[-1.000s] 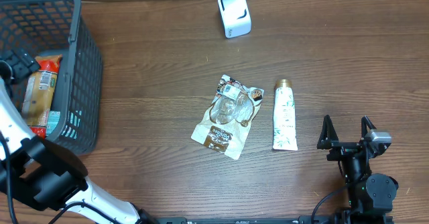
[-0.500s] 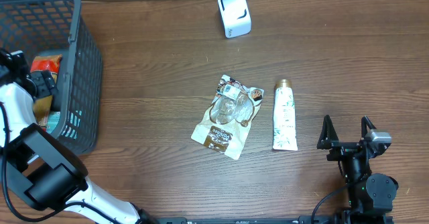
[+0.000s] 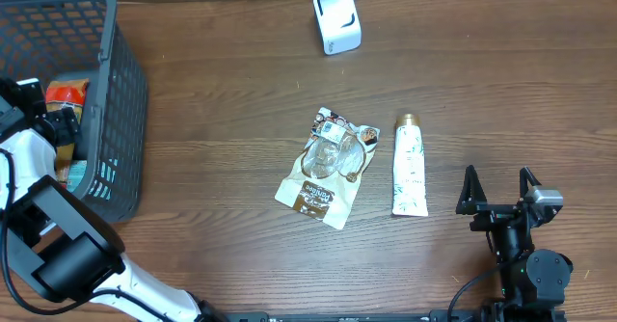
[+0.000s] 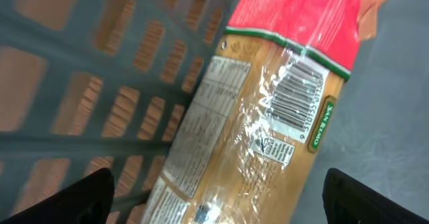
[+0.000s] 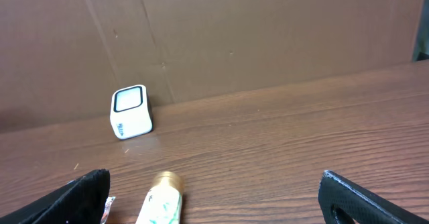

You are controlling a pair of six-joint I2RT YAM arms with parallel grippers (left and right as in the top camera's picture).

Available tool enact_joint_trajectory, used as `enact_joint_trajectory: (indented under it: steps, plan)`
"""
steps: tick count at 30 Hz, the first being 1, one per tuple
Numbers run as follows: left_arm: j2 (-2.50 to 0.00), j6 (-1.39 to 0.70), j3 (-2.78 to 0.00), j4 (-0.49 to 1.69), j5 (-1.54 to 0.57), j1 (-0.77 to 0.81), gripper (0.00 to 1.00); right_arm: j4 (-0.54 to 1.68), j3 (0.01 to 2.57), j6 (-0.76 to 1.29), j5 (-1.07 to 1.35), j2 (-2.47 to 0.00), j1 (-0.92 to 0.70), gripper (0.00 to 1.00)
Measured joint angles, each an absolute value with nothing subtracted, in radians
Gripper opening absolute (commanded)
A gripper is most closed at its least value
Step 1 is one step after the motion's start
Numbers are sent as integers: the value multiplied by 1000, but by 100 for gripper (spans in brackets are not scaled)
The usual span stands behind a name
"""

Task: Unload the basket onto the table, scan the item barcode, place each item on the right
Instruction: 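Reach into the basket and grasp the red-topped pasta package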

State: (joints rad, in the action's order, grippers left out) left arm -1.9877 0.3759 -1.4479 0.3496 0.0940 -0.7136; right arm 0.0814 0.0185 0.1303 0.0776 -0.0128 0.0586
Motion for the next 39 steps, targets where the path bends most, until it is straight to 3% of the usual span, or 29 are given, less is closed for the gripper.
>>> enact_joint_trajectory:
  steps: [3,6,9,11,13,25,31,39]
  plan:
    - [-2023,377,-1447,351,93,-716,89,83,19,130,78,-13,59,100]
    - [-2069,373,-1446,351,91,-716,81,82,19,130,78,-13,59,100]
    - [-2076,369,-1446,343,90,-716,57,82,19,130,78,-13,59,100]
    - [-2076,373,-1446,339,92,-716,26,82,19,130,78,-13,59,100]
    - [-2076,376,-1447,334,93,-716,4,82,19,130,78,-13,59,100]
    - [-2055,392,-1463,368,75,-700,4,83,19,130,78,-13,59,100]
    - [-2017,294,-1513,482,39,-687,4,82,19,130,78,-13,59,100]
    - [-1788,208,-1644,569,-7,-682,4,82,19,130,78,-13,59,100]
